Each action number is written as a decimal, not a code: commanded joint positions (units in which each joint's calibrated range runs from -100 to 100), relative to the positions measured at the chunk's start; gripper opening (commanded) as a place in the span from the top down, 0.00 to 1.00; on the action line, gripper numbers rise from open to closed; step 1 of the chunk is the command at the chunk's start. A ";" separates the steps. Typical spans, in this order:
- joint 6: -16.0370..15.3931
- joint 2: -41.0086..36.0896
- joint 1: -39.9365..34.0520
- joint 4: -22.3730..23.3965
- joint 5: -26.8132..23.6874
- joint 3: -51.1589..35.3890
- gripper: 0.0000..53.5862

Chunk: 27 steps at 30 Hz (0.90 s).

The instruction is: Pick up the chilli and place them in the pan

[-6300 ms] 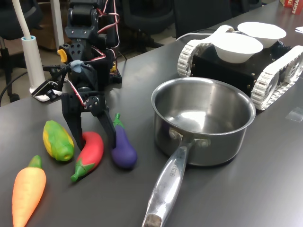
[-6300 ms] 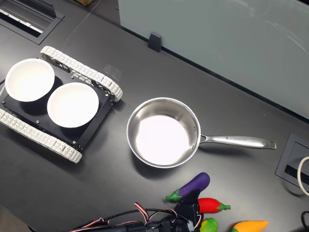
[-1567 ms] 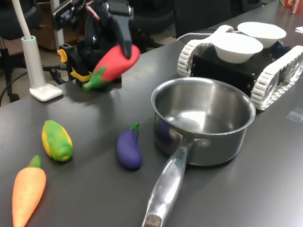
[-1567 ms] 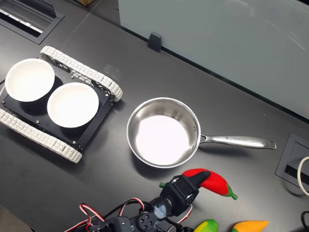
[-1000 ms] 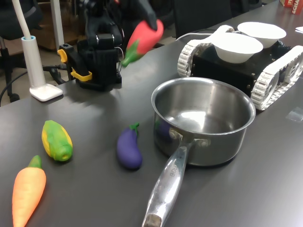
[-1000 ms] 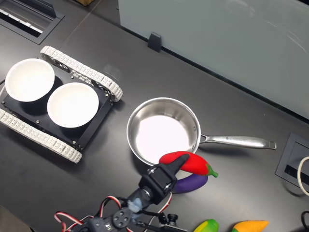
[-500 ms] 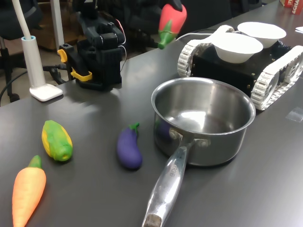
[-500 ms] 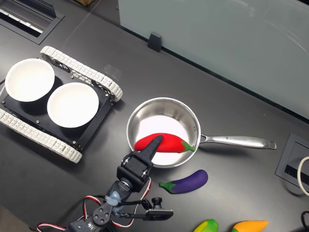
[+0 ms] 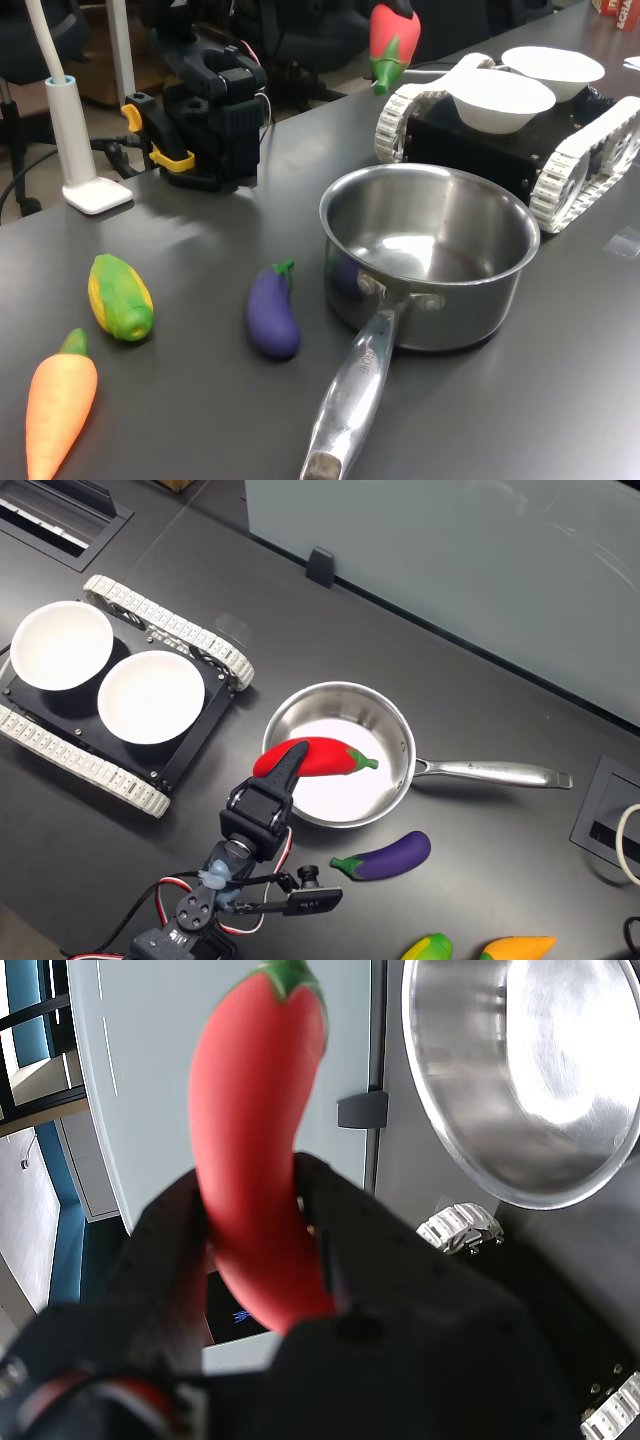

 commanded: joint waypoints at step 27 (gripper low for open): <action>4.61 4.18 -5.03 -12.31 -0.93 14.02 1.00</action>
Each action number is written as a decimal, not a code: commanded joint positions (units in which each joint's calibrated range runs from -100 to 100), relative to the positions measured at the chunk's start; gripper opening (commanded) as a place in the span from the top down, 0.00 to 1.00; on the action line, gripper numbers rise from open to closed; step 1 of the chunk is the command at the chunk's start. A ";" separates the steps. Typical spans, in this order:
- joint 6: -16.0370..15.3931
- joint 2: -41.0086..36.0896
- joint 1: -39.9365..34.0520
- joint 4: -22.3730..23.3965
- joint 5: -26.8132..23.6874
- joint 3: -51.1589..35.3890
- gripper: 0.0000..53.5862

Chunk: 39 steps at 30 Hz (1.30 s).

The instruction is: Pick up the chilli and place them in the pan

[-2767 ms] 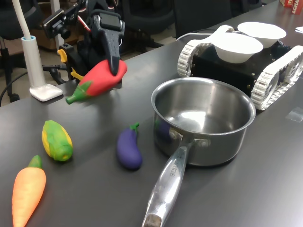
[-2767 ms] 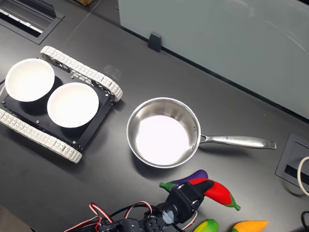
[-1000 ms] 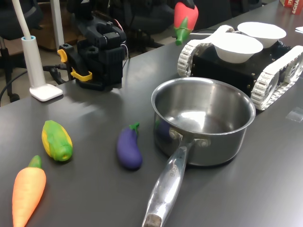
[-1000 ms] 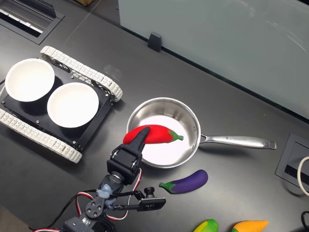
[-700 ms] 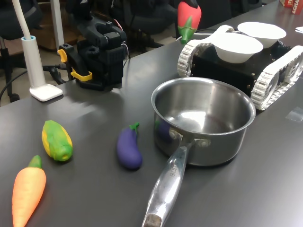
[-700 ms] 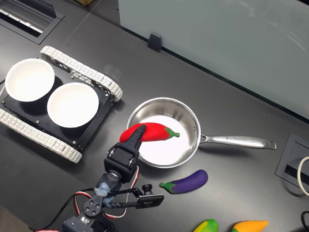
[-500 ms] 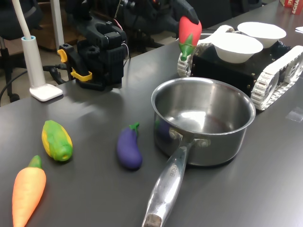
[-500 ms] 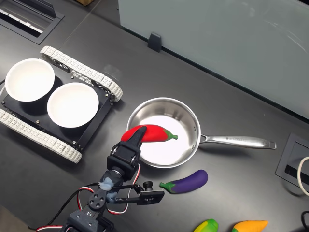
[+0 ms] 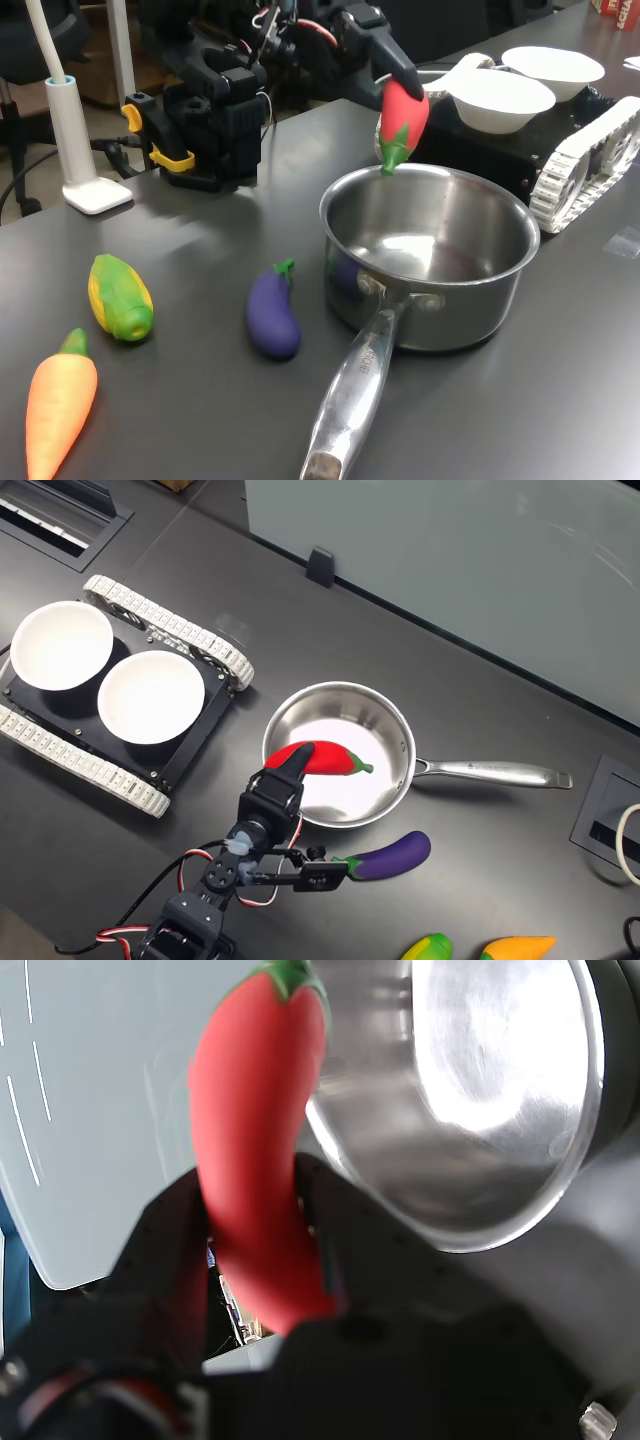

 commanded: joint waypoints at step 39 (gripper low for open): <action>1.26 8.40 1.55 -21.81 -0.15 11.08 1.00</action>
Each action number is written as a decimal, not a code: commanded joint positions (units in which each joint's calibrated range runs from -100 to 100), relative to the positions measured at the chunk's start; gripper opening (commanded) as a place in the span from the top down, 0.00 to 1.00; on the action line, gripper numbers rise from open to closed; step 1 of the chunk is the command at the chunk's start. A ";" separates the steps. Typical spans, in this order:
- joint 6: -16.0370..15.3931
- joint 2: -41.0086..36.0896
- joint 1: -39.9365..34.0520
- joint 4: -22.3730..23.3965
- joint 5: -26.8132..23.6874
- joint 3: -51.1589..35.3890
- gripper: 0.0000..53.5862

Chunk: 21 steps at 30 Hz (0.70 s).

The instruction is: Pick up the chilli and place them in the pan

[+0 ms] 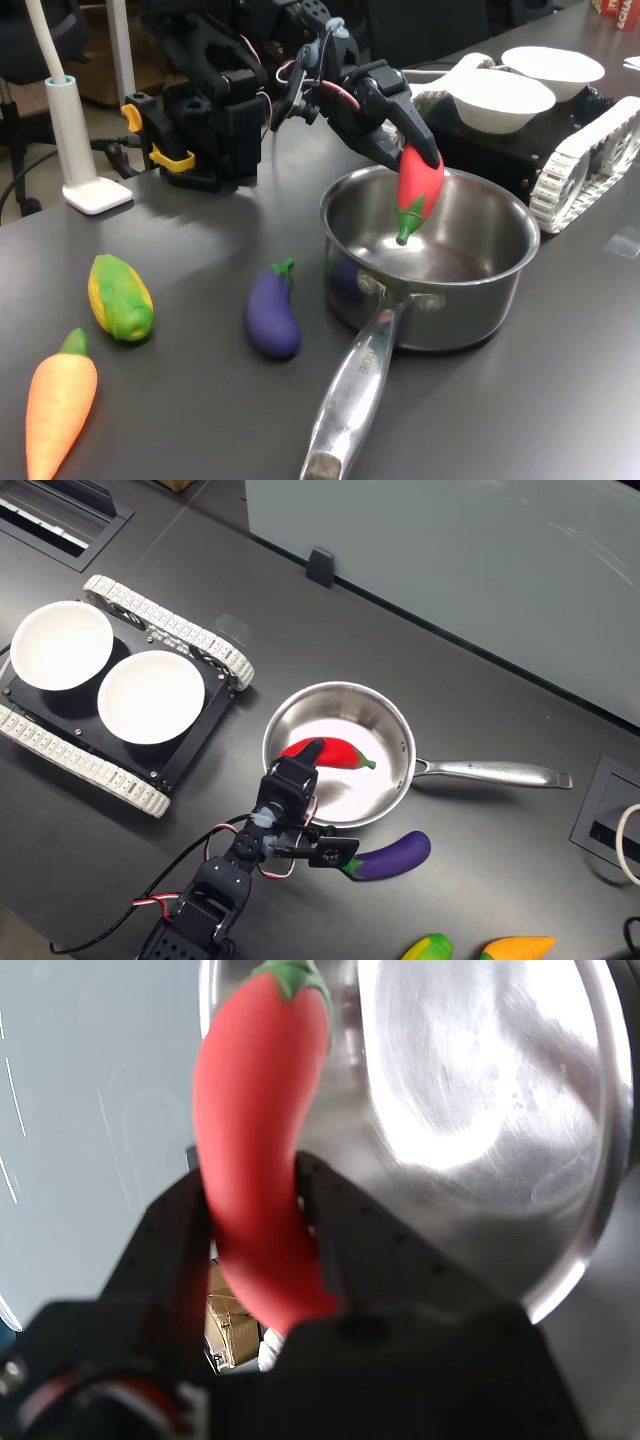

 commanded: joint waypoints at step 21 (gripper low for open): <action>0.72 3.61 4.76 -8.90 0.20 0.05 1.00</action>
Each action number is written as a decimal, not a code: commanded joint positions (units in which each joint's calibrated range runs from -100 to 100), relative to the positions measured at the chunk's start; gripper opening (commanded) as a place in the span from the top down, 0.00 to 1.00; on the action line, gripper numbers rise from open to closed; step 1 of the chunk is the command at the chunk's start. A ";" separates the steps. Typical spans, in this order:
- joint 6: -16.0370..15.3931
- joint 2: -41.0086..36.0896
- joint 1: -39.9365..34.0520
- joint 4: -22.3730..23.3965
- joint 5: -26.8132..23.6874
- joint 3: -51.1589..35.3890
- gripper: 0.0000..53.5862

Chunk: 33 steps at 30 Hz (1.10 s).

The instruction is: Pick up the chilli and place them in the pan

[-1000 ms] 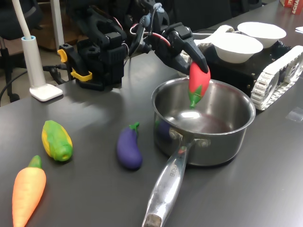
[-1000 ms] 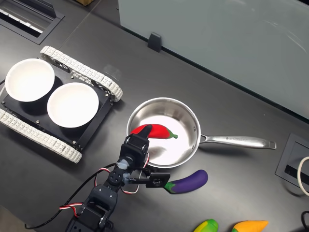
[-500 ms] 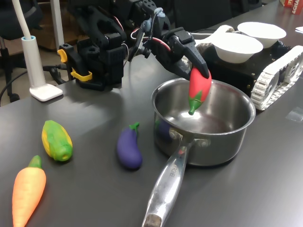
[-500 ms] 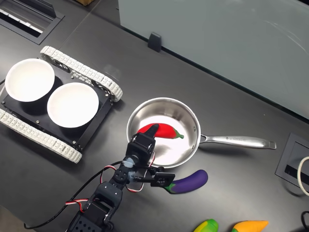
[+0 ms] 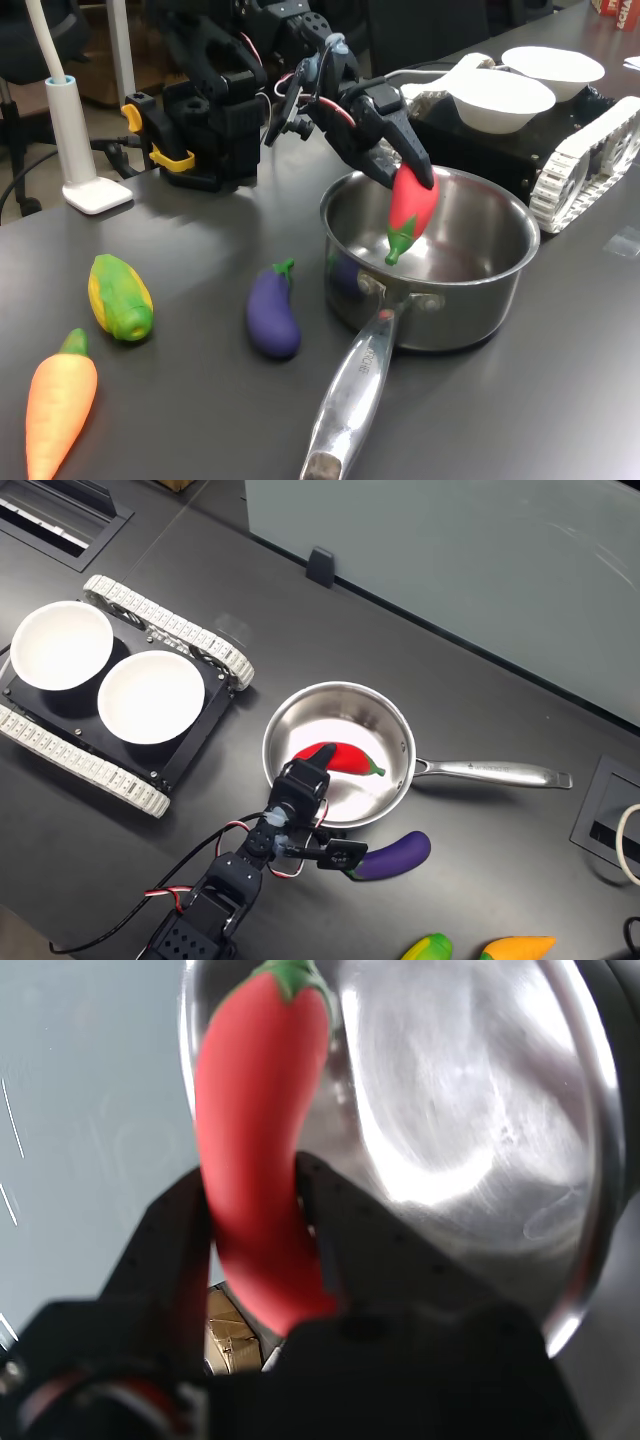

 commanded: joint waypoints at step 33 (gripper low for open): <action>0.72 -9.88 -1.07 -0.39 -0.34 4.23 0.36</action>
